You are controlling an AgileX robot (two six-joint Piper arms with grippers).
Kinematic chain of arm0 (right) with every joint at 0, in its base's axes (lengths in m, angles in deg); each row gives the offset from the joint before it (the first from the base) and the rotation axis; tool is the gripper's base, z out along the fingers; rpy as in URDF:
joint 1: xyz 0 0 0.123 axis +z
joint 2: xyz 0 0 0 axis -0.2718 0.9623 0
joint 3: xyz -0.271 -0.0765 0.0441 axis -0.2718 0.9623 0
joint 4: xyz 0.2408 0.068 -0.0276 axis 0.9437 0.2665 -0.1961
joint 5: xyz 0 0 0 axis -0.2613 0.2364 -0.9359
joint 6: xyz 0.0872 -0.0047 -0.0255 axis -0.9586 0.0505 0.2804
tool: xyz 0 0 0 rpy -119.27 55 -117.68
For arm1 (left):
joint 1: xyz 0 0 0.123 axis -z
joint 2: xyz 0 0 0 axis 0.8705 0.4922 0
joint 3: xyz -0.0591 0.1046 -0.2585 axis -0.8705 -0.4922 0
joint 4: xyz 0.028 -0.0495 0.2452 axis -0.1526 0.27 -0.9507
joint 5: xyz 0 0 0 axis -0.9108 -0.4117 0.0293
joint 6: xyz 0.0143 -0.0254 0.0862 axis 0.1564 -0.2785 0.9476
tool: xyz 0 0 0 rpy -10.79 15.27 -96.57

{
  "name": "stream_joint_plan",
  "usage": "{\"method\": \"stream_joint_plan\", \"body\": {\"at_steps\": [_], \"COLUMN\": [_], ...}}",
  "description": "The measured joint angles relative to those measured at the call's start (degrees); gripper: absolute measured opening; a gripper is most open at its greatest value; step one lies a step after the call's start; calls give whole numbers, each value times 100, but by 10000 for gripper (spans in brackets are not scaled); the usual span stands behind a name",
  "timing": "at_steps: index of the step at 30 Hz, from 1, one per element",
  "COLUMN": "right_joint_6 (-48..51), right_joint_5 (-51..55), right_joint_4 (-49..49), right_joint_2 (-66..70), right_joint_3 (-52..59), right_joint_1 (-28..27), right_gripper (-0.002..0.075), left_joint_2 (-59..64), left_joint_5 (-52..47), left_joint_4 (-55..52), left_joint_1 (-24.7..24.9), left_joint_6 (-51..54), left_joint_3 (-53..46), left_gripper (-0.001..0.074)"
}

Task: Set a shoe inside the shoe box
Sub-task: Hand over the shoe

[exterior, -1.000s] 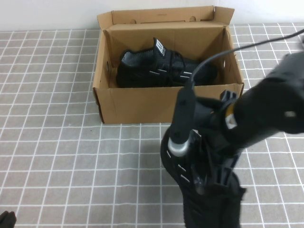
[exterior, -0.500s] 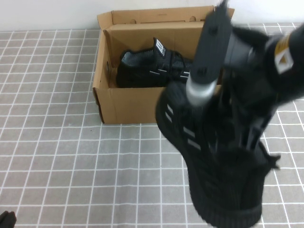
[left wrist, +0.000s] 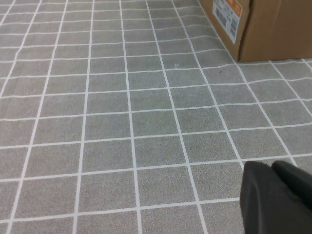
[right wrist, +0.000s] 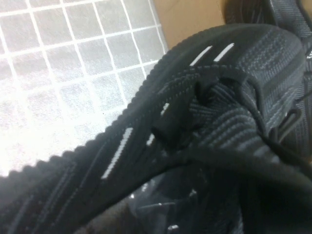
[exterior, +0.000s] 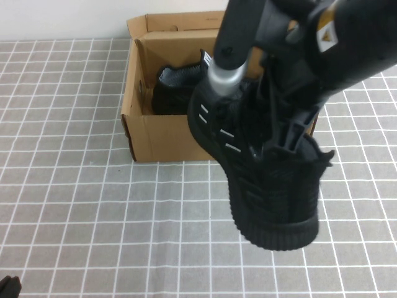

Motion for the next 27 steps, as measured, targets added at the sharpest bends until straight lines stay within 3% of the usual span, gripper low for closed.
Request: {"method": "stream_joint_plan", "body": {"at_steps": [12,20,27], "right_joint_6": [157,157,157], "right_joint_5": [-121,-121,-121], "right_joint_4": [-60,-13,196], "right_joint_2": [232,232,232], "right_joint_3": [0,0,0], "right_joint_1": [0,0,0], "right_gripper": [-5,-6,-6], "left_joint_2": [0,0,0], "left_joint_5": [0,85,1895], "left_joint_4": [-176,-1217,768], "left_joint_1": [0,0,0], "left_joint_6": [13,155,-760], "left_joint_3": [0,0,0], "left_gripper": [-1,-1,-1]}}
